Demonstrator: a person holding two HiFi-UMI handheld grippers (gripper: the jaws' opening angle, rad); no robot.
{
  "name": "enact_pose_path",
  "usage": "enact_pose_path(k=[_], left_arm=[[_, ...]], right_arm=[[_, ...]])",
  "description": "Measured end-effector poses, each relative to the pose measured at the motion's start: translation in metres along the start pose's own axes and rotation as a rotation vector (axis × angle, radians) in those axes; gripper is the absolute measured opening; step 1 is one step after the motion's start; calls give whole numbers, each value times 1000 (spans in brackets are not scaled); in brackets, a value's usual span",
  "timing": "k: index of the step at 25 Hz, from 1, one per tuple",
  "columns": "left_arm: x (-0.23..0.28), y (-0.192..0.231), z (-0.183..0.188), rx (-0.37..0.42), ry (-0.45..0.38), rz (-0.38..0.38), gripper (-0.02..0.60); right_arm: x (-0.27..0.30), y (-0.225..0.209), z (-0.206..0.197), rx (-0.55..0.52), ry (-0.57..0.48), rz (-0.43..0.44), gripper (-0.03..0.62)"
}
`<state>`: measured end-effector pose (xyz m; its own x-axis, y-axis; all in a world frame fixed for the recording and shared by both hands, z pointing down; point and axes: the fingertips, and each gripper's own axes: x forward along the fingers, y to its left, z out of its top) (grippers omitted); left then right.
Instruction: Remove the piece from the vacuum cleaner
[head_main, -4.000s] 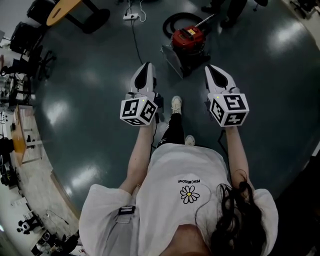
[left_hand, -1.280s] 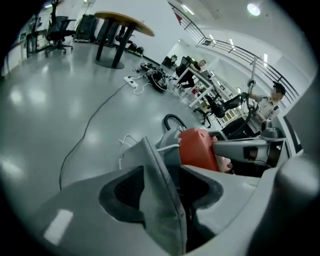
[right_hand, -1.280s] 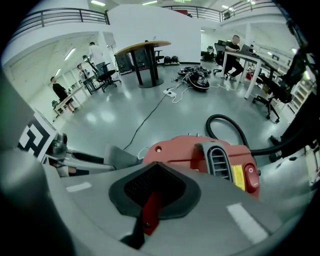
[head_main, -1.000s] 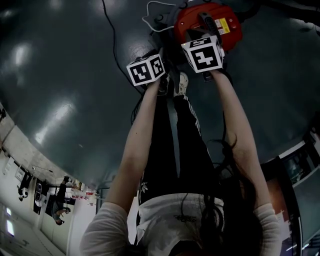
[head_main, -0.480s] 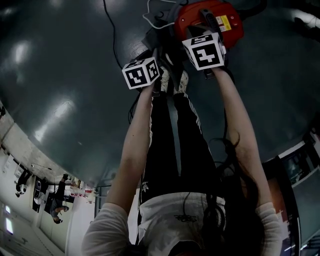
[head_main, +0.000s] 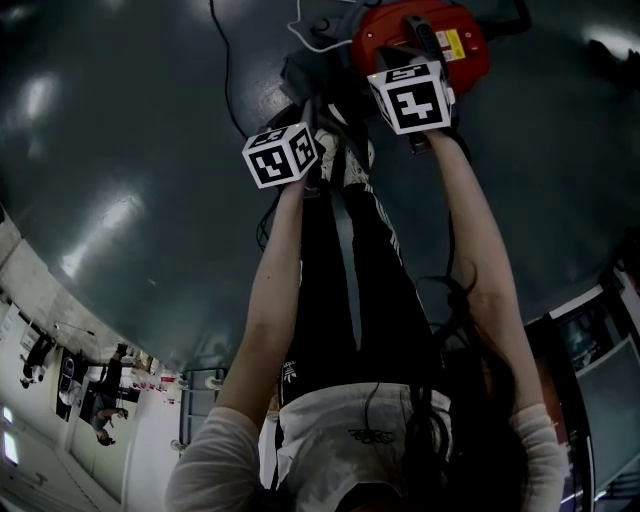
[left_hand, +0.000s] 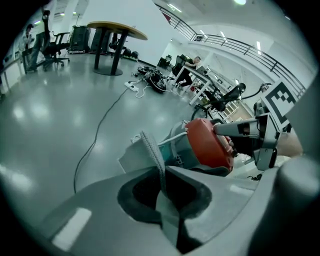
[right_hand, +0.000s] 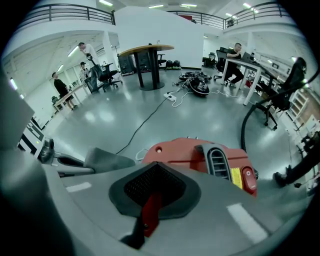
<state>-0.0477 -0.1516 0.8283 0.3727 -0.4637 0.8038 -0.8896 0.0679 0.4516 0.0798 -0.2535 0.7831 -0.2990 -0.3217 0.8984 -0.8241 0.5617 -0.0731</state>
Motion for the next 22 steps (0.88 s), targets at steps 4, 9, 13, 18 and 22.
enact_pose_path(k=[4,9,13,18,22], left_arm=[[-6,4,-5,-17,-13,9,20],[-10,6,-12,-25,-14,18,20],[-20,21,-25,-43,-14,53,18],[-39,39,-29,3,-41,58,18],[-47,44,-21,-10,-89,69,18]], right_arm=[[2,2,-1,-8,10,5,25],[0,0,0,-71,14,-11,25],[3,-1,-4,-39,19,-13,25],[1,-3,-3,-18,11,-32,23],[0,-2,0,-22,8,-54,23]])
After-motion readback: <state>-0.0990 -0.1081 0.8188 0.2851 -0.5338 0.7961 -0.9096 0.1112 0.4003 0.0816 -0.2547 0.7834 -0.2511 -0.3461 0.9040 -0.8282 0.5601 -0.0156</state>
